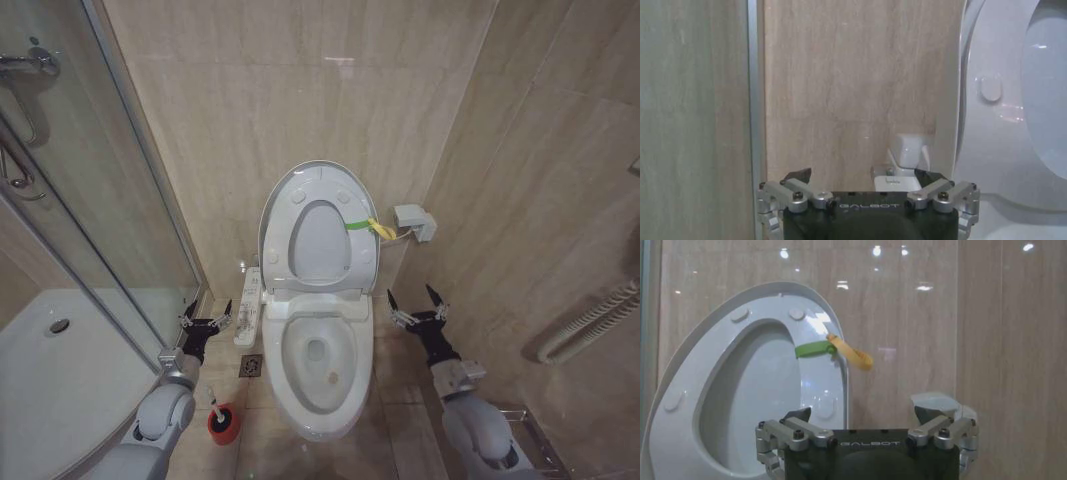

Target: Open the toilet lid, clean the toilet bowl with a toilet brush, close the toilet lid, and flush.

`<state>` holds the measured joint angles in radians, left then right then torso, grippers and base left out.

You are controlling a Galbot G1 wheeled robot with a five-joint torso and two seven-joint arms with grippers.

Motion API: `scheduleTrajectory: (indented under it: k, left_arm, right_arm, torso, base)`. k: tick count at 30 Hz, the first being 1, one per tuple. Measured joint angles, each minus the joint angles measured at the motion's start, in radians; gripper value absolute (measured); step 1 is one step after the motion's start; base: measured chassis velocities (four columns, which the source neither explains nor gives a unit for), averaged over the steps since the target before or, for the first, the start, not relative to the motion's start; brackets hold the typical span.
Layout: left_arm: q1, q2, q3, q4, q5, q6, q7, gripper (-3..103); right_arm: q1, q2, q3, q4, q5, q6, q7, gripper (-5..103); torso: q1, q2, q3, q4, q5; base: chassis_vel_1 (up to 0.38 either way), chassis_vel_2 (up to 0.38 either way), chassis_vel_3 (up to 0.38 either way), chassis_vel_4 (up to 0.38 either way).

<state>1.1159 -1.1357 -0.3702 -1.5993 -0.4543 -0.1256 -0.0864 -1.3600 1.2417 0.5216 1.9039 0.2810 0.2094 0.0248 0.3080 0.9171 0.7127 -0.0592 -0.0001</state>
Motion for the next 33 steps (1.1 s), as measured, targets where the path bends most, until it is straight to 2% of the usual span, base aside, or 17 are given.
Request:
scheduleTrajectory:
  k: [12, 29, 33]
  left_arm:
    - [0.000, 0.000, 0.000, 0.000, 0.000, 0.000, 0.000, 100]
    - [0.000, 0.000, 0.000, 0.000, 0.000, 0.000, 0.000, 100]
    - [0.000, 0.000, 0.000, 0.000, 0.000, 0.000, 0.000, 100]
  right_arm:
    - [-0.054, 0.025, 0.026, -0.016, -0.047, 0.036, 0.023, 100]
    - [-0.124, 0.055, 0.027, 0.039, -0.069, 0.007, 0.060, 100]
    - [-0.141, 0.085, 0.028, 0.079, -0.078, 0.001, 0.068, 100]
  torso:
    - [0.000, 0.000, 0.000, 0.0001, 0.0001]
    - [0.000, 0.000, 0.000, 0.0001, 0.0000]
    - [0.000, 0.000, 0.000, 0.0000, 0.0000]
  base:
    - [0.000, 0.000, 0.000, 0.000]
    - [0.000, 0.000, 0.000, 0.000]
    - [0.000, 0.000, 0.000, 0.000]
